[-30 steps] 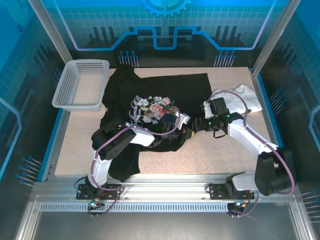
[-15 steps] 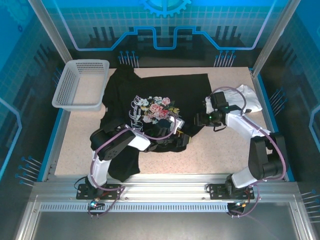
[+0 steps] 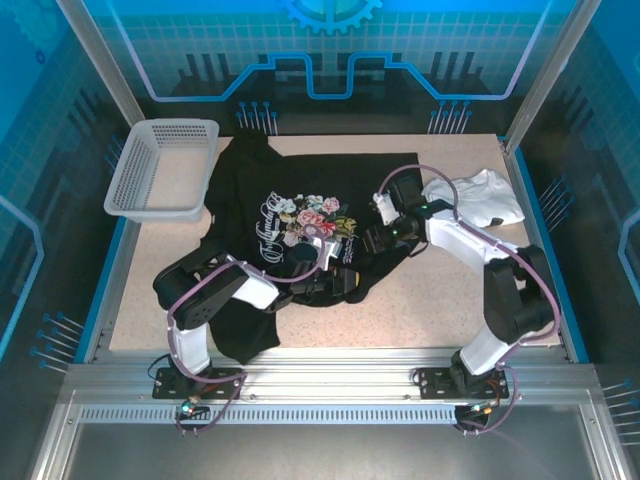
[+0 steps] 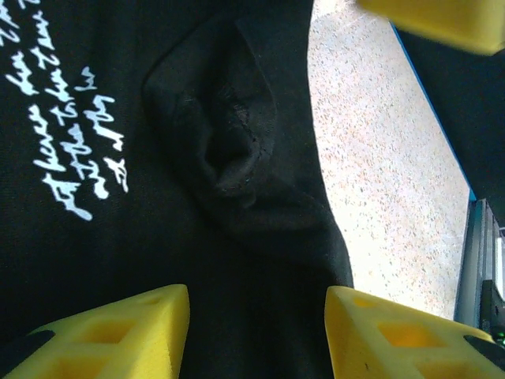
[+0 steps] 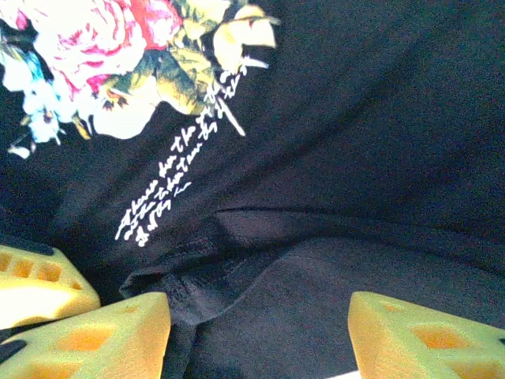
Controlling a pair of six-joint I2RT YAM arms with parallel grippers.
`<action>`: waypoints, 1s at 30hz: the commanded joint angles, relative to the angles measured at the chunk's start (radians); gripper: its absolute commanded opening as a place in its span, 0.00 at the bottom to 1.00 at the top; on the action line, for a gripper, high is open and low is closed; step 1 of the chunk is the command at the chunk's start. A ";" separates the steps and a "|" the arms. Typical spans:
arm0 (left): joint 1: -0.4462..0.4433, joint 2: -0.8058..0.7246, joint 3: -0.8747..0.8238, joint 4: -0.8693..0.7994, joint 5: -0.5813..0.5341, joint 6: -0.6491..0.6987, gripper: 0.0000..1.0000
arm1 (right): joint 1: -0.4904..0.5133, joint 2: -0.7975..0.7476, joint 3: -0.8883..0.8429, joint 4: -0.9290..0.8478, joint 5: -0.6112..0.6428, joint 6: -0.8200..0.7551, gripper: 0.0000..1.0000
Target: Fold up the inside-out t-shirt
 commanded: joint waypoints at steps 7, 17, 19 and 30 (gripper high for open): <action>0.000 -0.099 -0.097 0.028 -0.060 -0.062 0.53 | 0.071 0.092 0.073 -0.082 -0.051 -0.086 0.61; 0.000 -0.244 -0.139 -0.098 -0.103 -0.033 0.57 | 0.134 0.169 0.078 -0.105 -0.068 -0.093 0.57; -0.001 -0.251 -0.145 -0.102 -0.102 -0.037 0.57 | 0.134 0.186 0.088 -0.118 -0.057 -0.088 0.42; -0.142 -0.164 0.051 -0.261 -0.198 0.230 0.58 | -0.159 0.003 -0.068 -0.055 -0.372 0.121 0.02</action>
